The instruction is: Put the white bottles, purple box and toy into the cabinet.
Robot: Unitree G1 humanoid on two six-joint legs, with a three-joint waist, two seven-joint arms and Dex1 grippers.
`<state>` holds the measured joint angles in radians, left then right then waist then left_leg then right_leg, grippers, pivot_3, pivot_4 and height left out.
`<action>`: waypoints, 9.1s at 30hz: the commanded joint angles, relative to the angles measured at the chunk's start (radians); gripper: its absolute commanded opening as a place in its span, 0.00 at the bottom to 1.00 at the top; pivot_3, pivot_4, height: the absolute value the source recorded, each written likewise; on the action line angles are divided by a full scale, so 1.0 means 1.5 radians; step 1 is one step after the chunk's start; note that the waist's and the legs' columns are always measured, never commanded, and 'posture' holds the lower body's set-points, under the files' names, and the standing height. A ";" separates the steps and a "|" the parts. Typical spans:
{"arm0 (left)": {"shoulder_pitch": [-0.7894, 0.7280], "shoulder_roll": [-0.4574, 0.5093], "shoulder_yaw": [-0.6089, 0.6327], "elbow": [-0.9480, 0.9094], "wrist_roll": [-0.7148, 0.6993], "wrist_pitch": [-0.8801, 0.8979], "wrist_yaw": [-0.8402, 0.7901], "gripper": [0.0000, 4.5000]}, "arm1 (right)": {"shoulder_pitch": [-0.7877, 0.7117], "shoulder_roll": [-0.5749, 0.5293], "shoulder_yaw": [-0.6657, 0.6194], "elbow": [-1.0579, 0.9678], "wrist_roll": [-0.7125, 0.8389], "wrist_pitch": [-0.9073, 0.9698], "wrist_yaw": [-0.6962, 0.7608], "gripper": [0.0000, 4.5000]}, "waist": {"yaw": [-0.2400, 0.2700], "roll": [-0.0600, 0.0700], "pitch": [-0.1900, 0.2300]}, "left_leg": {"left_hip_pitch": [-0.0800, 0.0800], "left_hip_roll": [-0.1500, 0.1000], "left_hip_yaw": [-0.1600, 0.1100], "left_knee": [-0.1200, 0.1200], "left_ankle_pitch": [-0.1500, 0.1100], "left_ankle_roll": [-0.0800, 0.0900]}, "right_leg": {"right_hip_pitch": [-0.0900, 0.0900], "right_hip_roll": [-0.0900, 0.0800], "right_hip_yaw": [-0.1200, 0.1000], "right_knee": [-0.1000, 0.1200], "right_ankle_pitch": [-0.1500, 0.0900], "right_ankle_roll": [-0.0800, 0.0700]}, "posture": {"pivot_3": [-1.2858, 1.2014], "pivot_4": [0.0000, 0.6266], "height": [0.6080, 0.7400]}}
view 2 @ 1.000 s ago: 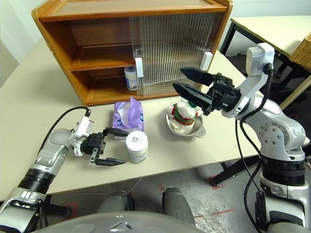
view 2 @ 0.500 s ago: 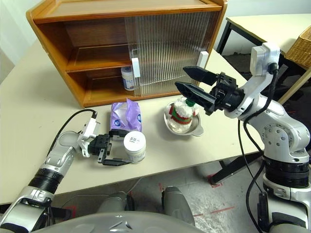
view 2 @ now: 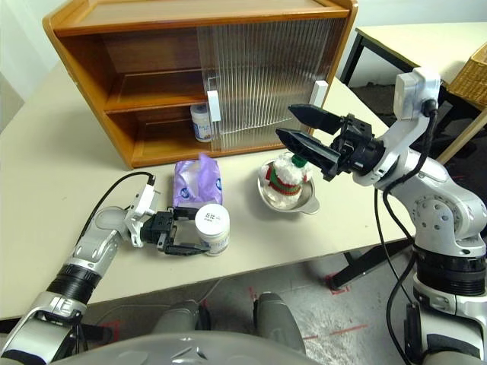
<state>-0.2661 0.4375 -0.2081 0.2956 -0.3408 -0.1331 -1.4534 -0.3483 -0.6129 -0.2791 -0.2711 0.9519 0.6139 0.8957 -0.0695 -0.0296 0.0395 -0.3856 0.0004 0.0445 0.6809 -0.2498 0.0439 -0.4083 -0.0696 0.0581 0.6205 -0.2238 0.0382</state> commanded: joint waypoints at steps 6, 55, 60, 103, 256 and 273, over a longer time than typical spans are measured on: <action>-0.005 0.000 0.001 -0.026 -0.008 0.015 0.002 0.68 | 0.000 0.003 0.003 0.001 -0.005 -0.008 0.006 1.00 | 0.000 0.000 0.000 | 0.000 0.000 0.000 0.000 0.000 0.000 | 0.000 0.000 0.000 0.000 0.000 0.000 | 0.47 0.00 1.00; -0.150 -0.006 0.239 0.115 0.023 0.113 0.442 0.68 | -0.016 0.036 0.021 0.018 -0.024 -0.018 0.021 1.00 | 0.012 -0.001 0.000 | -0.001 0.000 -0.001 0.000 0.000 -0.001 | 0.000 0.000 0.000 0.000 0.001 0.000 | 0.49 0.00 1.00; -0.139 -0.038 0.227 0.099 0.059 0.108 0.513 0.68 | -0.015 0.037 0.021 0.019 -0.025 -0.020 0.020 1.00 | 0.015 -0.001 0.000 | -0.001 0.000 -0.001 0.000 -0.001 -0.001 | 0.000 0.000 0.000 0.000 0.001 -0.001 | 0.49 0.00 1.00; -0.389 -0.186 0.233 0.547 0.194 -0.068 0.932 0.68 | 0.005 0.043 0.013 0.000 -0.020 -0.023 0.004 1.00 | 0.019 -0.003 0.000 | -0.002 -0.002 -0.001 0.000 -0.001 -0.001 | 0.000 0.000 0.000 -0.002 0.002 0.002 | 0.47 0.00 1.00; -0.071 0.018 0.097 0.146 0.020 0.066 0.055 0.00 | -0.041 0.043 0.033 0.052 -0.064 -0.042 0.038 1.00 | 0.004 -0.002 -0.001 | -0.001 0.000 -0.001 0.000 -0.001 -0.001 | 0.000 -0.001 -0.001 0.000 0.001 0.000 | 0.49 0.00 1.00; -0.101 0.075 0.233 -0.247 -0.191 0.390 0.225 0.00 | -0.058 0.065 0.051 0.078 -0.081 -0.057 0.046 1.00 | 0.005 -0.002 -0.001 | -0.001 0.000 -0.001 0.000 -0.001 -0.001 | 0.000 0.000 -0.001 0.000 0.001 0.001 | 0.50 0.00 1.00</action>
<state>-0.4029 0.5375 0.1275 -0.0408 -0.5970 0.4185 -1.1354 -0.4210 -0.5185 -0.2086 -0.1631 0.8375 0.5472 0.9562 -0.0616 -0.0322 0.0381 -0.3864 0.0005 0.0429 0.6806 -0.2505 0.0426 -0.4087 -0.0698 0.0572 0.6208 -0.2231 0.0390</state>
